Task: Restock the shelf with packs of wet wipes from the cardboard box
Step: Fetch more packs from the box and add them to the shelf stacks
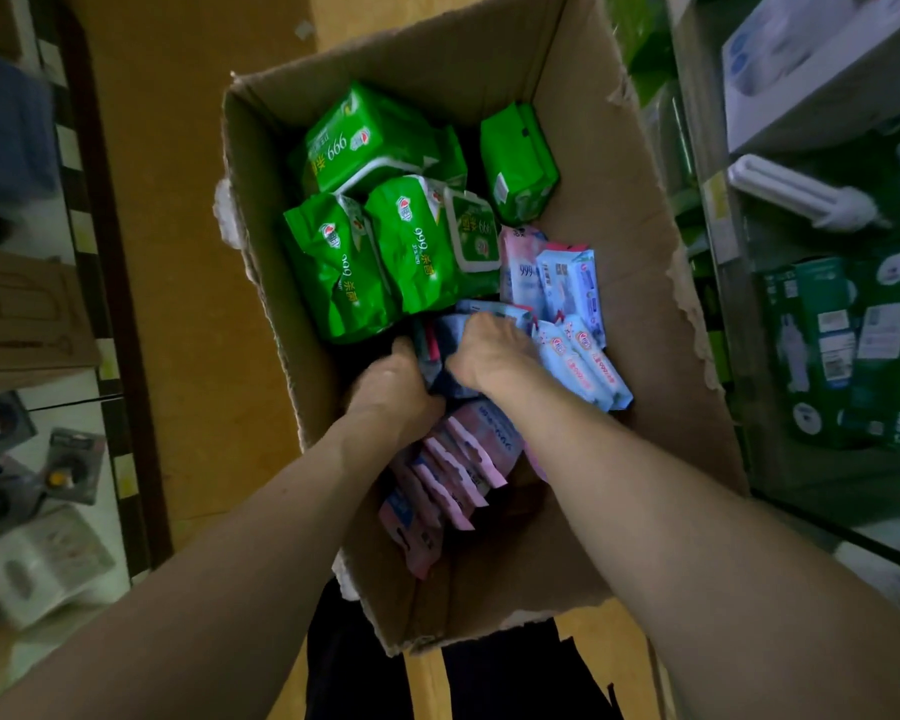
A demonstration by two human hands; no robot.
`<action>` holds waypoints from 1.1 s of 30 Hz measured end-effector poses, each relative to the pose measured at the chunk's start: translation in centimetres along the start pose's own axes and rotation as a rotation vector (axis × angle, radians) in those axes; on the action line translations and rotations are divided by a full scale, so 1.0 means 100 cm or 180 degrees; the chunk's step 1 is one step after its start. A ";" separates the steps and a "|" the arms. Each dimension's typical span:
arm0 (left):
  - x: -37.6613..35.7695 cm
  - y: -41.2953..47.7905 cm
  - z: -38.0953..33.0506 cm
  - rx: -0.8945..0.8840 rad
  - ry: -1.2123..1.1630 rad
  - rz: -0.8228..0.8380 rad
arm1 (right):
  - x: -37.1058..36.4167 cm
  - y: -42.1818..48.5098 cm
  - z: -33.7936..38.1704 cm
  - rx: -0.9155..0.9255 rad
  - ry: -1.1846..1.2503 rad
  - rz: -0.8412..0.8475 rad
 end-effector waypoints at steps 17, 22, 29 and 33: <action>0.021 -0.019 0.000 0.0161 -0.0226 -0.0164 | 0.020 -0.017 -0.025 -0.0022 0.1206 -0.0118; 0.049 -0.056 0.005 -0.0149 -0.0389 -0.0215 | 0.049 -0.062 -0.022 0.0235 0.1659 -0.0301; 0.081 -0.139 0.051 -0.0115 -0.1252 -0.0407 | 0.078 -0.153 0.030 0.0937 0.1010 -0.0248; 0.102 -0.196 0.108 -0.0041 -0.1826 -0.0586 | 0.072 -0.216 0.091 0.1403 0.0565 -0.0180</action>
Point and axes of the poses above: each hand's wrist, its own y-axis towards the middle knuckle, its own x-axis out of the back of the hand, z = x × y, the point moved 3 cm from there along y, towards the middle knuckle, and after that the axes turned 12 degrees about y, right-handed, at the moved point
